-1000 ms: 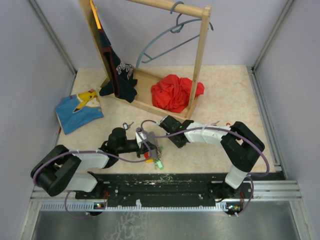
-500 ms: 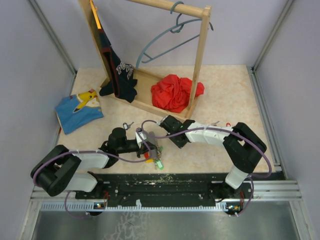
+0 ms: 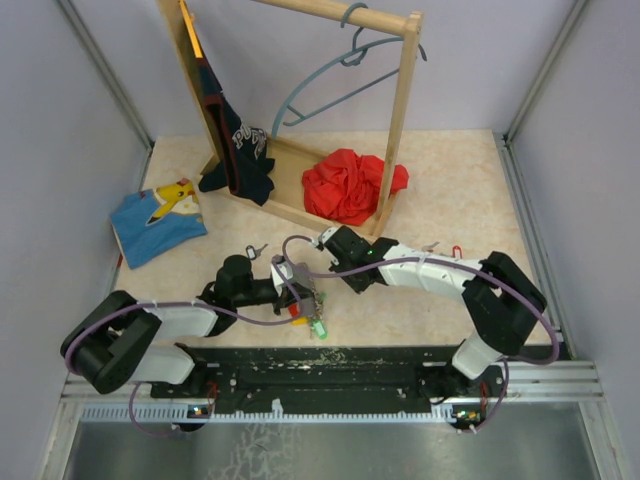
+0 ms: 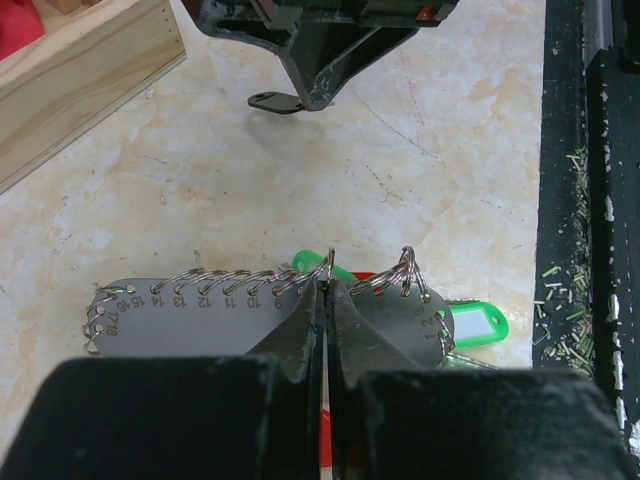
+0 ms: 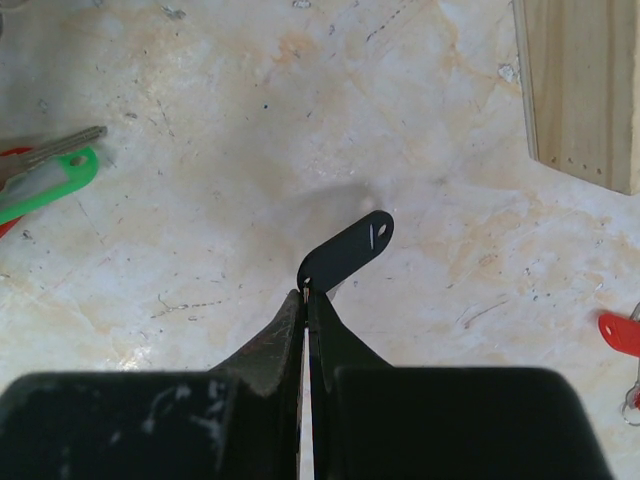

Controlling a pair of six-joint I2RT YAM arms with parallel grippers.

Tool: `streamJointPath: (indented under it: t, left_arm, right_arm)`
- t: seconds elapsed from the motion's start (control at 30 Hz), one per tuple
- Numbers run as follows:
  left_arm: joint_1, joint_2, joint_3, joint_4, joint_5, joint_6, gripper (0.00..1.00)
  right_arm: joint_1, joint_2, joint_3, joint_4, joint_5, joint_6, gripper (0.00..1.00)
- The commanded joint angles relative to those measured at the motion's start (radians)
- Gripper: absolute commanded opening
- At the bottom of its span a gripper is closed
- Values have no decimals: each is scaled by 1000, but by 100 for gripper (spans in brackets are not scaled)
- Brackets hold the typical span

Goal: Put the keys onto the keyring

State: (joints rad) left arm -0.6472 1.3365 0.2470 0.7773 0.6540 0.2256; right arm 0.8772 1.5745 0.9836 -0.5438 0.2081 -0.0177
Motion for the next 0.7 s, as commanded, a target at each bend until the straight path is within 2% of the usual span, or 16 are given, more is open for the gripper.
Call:
streamJointPath:
  t: [0.0,0.13,0.5,0.67]
  left_arm:
    - [3,-26,9,28,-11,7,0]
    - [3,-32,7,30,-19,6,0]
    - [3,-28,8,31,-15,6,0]
    - [3,-29,8,31,-14,6,0]
  right_arm:
    - [10,26,48,-2,0,0,0]
    - [10,64,37,57,-1,25,0]
    - [10,132,60,51,-8,54,0]
    - [9,122,71,30,-4,59,7]
